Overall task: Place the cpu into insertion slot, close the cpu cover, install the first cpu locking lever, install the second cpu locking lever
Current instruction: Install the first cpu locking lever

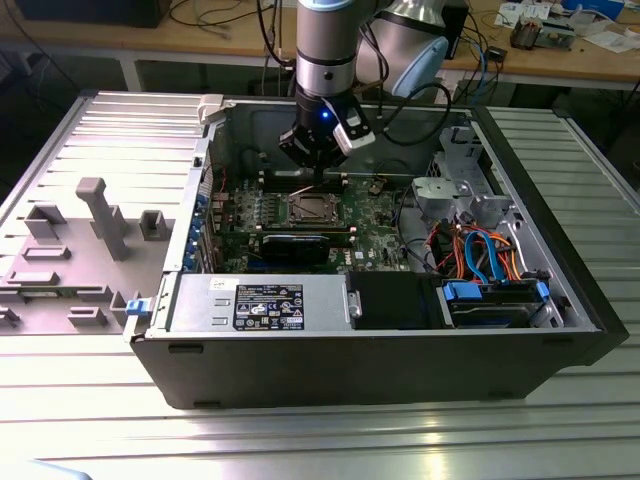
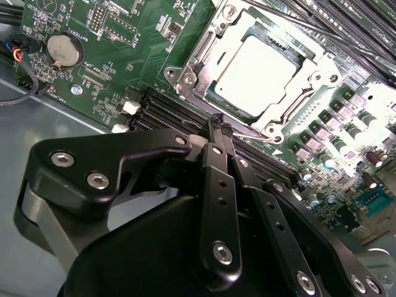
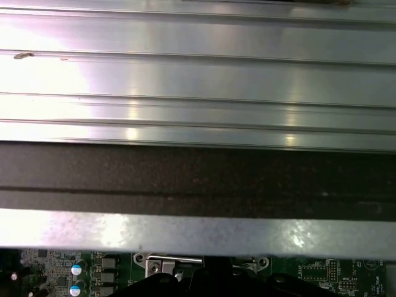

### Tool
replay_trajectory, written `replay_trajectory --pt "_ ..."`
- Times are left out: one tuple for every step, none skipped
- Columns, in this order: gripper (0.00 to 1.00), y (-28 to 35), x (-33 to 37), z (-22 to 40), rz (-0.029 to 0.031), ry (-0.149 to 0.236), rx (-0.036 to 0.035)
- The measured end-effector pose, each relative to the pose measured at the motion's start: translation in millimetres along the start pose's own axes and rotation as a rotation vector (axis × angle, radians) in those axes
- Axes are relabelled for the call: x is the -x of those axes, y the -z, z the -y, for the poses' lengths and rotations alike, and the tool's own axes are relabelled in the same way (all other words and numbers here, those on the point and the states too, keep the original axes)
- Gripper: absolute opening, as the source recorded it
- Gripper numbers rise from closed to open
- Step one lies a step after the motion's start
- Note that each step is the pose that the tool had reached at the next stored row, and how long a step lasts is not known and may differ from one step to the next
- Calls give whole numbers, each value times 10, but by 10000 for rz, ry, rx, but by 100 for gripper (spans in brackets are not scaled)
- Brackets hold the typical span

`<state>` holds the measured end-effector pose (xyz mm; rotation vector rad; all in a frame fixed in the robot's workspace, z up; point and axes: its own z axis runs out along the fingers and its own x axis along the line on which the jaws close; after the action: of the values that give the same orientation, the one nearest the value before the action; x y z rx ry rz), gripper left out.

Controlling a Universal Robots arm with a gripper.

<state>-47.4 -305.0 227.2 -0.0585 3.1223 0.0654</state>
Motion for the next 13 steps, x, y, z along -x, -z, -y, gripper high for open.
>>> replay_trajectory --pt "11 0 0 0 0 -1 0" --pt "11 -1 0 1 2 -2 4" --pt "11 -3 3 4 2 -7 3" --pt "11 -11 9 6 1 -25 1" --pt "11 -17 12 7 2 -33 2" --pt "11 -25 15 9 2 -41 3" --pt "11 -35 17 11 3 -53 5" --pt "11 -43 20 12 3 -63 8" --pt "11 -54 24 15 4 -87 16" --pt "11 -65 34 17 6 -151 22" --pt "11 -69 42 18 8 -218 19" --pt "11 -74 50 18 13 -306 20" --pt "11 -79 50 18 16 -348 34"
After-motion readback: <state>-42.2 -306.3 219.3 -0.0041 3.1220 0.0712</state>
